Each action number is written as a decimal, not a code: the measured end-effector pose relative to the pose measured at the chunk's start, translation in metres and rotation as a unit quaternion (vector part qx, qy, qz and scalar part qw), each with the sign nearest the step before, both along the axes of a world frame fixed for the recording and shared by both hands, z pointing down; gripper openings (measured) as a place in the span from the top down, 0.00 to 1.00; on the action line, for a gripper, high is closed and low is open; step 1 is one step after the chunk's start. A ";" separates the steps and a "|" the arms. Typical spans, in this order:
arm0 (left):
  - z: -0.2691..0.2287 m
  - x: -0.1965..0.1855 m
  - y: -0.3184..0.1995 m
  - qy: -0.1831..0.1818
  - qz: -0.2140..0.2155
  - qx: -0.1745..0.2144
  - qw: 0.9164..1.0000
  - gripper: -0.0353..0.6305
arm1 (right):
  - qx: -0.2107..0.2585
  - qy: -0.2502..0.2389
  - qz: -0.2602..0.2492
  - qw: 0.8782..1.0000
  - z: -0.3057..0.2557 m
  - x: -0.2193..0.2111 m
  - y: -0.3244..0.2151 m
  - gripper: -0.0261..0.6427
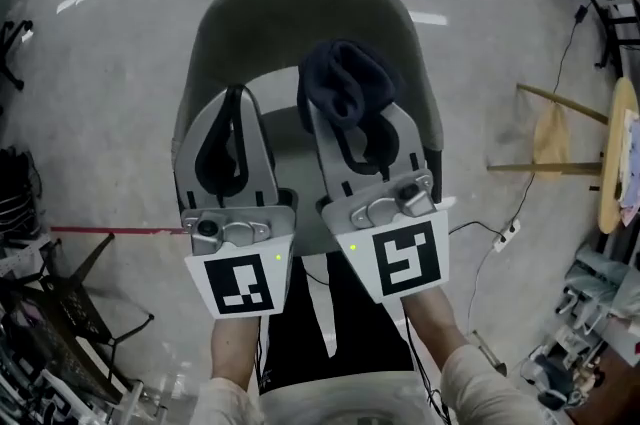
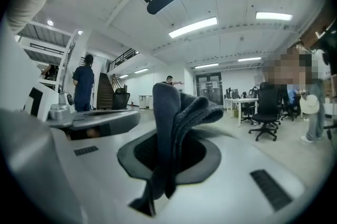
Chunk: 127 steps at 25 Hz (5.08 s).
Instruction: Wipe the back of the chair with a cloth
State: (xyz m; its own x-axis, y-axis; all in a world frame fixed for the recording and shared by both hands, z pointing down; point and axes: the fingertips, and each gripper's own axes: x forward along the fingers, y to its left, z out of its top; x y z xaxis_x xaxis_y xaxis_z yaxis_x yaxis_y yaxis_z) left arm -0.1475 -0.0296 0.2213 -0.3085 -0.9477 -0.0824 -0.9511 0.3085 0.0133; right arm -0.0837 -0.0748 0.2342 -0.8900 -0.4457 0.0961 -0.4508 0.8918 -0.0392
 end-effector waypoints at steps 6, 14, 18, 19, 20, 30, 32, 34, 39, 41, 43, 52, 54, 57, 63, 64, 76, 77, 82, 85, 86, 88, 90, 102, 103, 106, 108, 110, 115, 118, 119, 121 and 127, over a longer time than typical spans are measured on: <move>0.023 -0.011 0.007 0.045 -0.003 0.001 0.999 0.92 | -0.017 0.005 0.000 1.000 0.030 -0.015 0.000 0.88; 0.029 -0.016 0.017 0.027 0.003 -0.014 1.000 0.92 | -0.015 0.004 -0.009 1.000 0.034 -0.031 0.006 0.88; 0.035 -0.024 0.020 0.017 -0.008 -0.015 1.000 0.92 | -0.007 -0.004 -0.042 0.999 0.039 -0.058 0.006 0.88; 0.038 -0.026 0.022 0.018 -0.011 -0.016 1.000 0.92 | -0.005 -0.008 -0.054 0.998 0.040 -0.069 0.006 0.88; 0.042 -0.029 0.023 0.020 -0.015 -0.018 1.000 0.92 | -0.001 -0.008 -0.065 0.998 0.041 -0.079 0.006 0.88; 0.055 -0.065 0.038 0.031 -0.056 -0.024 0.998 0.92 | -0.009 -0.011 -0.123 0.992 0.050 -0.150 0.008 0.88; 0.058 -0.067 0.041 0.034 -0.063 -0.024 0.997 0.92 | -0.016 -0.014 -0.121 0.992 0.051 -0.151 0.006 0.88; 0.062 -0.065 0.043 0.037 -0.062 -0.029 0.997 0.92 | -0.009 -0.013 -0.117 0.993 0.051 -0.150 0.004 0.88; 0.068 -0.060 0.037 0.037 -0.058 -0.038 0.997 0.92 | 0.016 -0.010 -0.110 0.994 0.050 -0.149 -0.004 0.88; 0.069 -0.057 0.032 0.042 -0.058 -0.038 0.997 0.92 | 0.019 -0.007 -0.096 0.995 0.049 -0.144 -0.013 0.88; 0.068 -0.054 0.028 0.042 -0.055 -0.038 0.997 0.92 | 0.024 0.000 -0.077 0.997 0.049 -0.136 -0.023 0.88; 0.065 -0.029 0.001 0.038 -0.026 -0.042 0.998 0.92 | 0.035 0.032 0.016 0.999 0.051 -0.077 -0.078 0.88; 0.066 -0.022 -0.006 0.039 -0.019 -0.044 0.998 0.92 | 0.036 0.037 0.034 0.998 0.052 -0.062 -0.088 0.88; 0.067 -0.008 -0.018 0.038 -0.007 -0.048 0.998 0.92 | 0.039 0.044 0.054 0.997 0.053 -0.039 -0.100 0.88; 0.069 0.015 -0.035 0.029 0.024 -0.054 0.998 0.92 | 0.045 0.058 0.096 0.993 0.056 -0.001 -0.115 0.88; 0.069 0.017 -0.037 0.029 0.027 -0.055 0.998 0.92 | 0.046 0.057 0.101 0.992 0.056 0.003 -0.116 0.88; 0.076 0.035 -0.041 0.038 0.045 -0.061 0.996 0.92 | 0.042 0.076 0.149 0.985 0.064 0.043 -0.124 0.88; 0.076 0.033 -0.040 0.037 0.043 -0.061 0.997 0.92 | 0.045 0.072 0.149 0.985 0.063 0.043 -0.124 0.88; 0.081 0.020 -0.025 0.040 0.022 -0.068 0.997 0.92 | 0.068 0.067 0.126 0.987 0.060 0.040 -0.117 0.88; 0.087 0.012 -0.011 0.042 0.008 -0.075 0.996 0.92 | 0.060 0.049 0.079 0.994 0.058 0.019 -0.091 0.88; 0.090 0.009 -0.005 0.043 0.003 -0.077 0.996 0.92 | 0.053 0.040 0.060 0.996 0.058 0.009 -0.080 0.88; 0.096 0.001 0.008 0.046 -0.011 -0.083 0.995 0.92 | 0.041 0.028 0.020 0.999 0.065 -0.013 -0.056 0.88; 0.100 -0.007 0.021 0.048 -0.025 -0.087 0.995 0.92 | 0.027 0.020 -0.018 0.999 0.073 -0.036 -0.030 0.88; 0.120 -0.054 0.091 0.050 -0.102 -0.107 0.988 0.92 | -0.014 0.031 -0.187 0.982 0.128 -0.131 0.076 0.88; 0.123 -0.057 0.094 0.052 -0.107 -0.109 0.987 0.92 | -0.011 0.038 -0.197 0.980 0.132 -0.135 0.081 0.88; 0.130 -0.063 0.100 0.057 -0.115 -0.109 0.986 0.92 | 0.001 0.064 -0.217 0.974 0.146 -0.145 0.089 0.88; 0.132 -0.064 0.101 0.060 -0.117 -0.109 0.985 0.92 | 0.009 0.076 -0.223 0.972 0.150 -0.150 0.090 0.88; 0.132 -0.065 0.101 0.058 -0.116 -0.111 0.985 0.92 | 0.011 0.081 -0.225 0.971 0.151 -0.153 0.090 0.88; 0.133 -0.066 0.097 0.055 -0.116 -0.114 0.985 0.92 | 0.014 0.085 -0.223 0.971 0.152 -0.154 0.088 0.88; 0.134 -0.065 0.091 0.051 -0.111 -0.114 0.986 0.92 | 0.016 0.083 -0.215 0.973 0.152 -0.153 0.081 0.88; 0.133 -0.064 0.090 0.050 -0.109 -0.114 0.986 0.93 | 0.016 0.082 -0.211 0.974 0.152 -0.152 0.078 0.88; 0.132 -0.062 0.088 0.045 -0.107 -0.115 0.987 0.92 | 0.015 0.077 -0.203 0.976 0.150 -0.151 0.071 0.88; 0.134 -0.056 0.082 0.043 -0.101 -0.122 0.987 0.92 | 0.025 0.081 -0.161 0.983 0.150 -0.136 0.042 0.88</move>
State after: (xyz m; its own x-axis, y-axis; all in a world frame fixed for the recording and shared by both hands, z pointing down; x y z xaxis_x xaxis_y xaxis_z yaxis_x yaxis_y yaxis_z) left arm -0.2036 0.0527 0.3554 -0.4883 -0.8551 0.1744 -0.8690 0.4948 -0.0073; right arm -0.2200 -0.0324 0.3843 -0.9605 -0.1512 0.2337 -0.1414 0.9882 0.0584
